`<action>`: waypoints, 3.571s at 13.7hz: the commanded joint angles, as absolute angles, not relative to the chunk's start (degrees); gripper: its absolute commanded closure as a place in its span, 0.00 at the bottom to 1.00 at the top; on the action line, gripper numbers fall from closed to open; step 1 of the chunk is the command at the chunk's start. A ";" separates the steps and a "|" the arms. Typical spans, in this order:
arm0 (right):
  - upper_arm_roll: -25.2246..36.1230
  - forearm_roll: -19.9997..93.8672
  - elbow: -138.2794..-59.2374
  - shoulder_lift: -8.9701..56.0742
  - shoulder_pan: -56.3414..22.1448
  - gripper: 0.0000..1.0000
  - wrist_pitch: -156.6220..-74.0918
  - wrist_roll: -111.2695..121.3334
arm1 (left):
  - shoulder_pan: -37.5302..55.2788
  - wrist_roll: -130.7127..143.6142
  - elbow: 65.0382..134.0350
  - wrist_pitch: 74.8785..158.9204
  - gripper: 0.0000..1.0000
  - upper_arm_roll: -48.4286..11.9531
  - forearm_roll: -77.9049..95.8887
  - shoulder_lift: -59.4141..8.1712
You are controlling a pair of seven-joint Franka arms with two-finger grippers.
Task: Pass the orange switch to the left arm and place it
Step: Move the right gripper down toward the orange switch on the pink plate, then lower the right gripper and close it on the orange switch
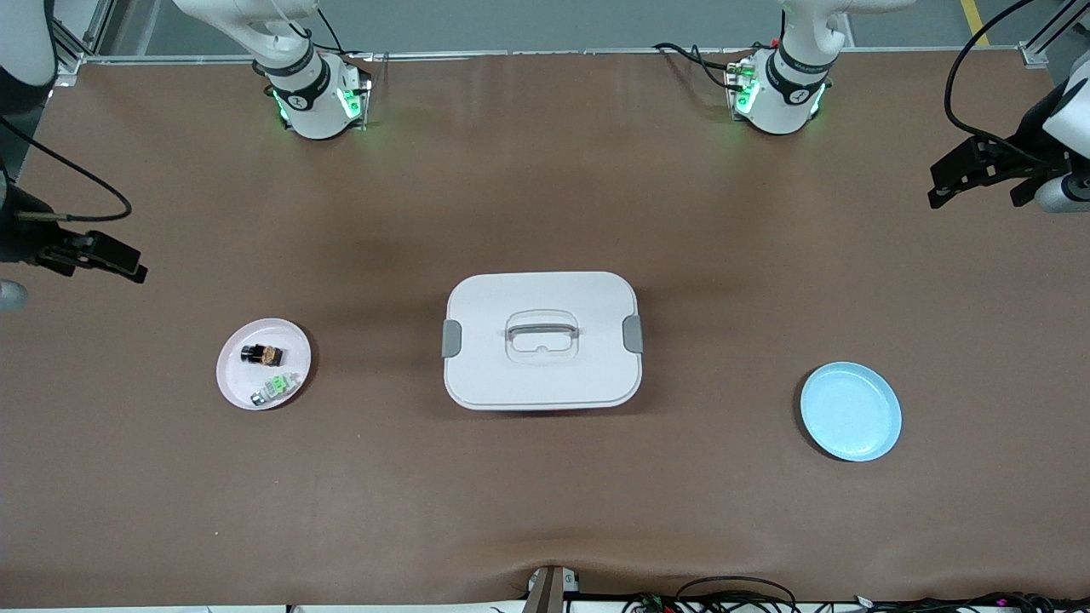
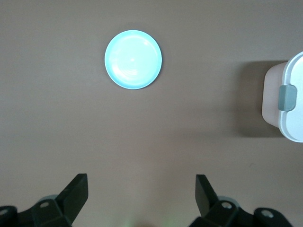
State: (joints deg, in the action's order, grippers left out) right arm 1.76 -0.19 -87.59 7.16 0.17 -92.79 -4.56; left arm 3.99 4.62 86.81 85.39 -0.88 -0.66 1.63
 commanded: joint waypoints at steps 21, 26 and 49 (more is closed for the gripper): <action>1.32 0.35 -104.92 18.36 3.16 0.00 -117.66 -4.57 | 3.25 4.57 84.64 81.23 0.00 -1.41 -0.70 2.20; 1.23 1.49 -107.84 22.67 4.13 0.00 -124.80 -4.48 | 2.38 4.66 84.55 79.80 0.00 -0.88 -0.53 1.93; 0.79 1.58 -112.76 31.63 3.43 0.00 -138.87 -4.39 | 3.16 7.64 84.73 80.51 0.00 -5.10 -2.55 1.32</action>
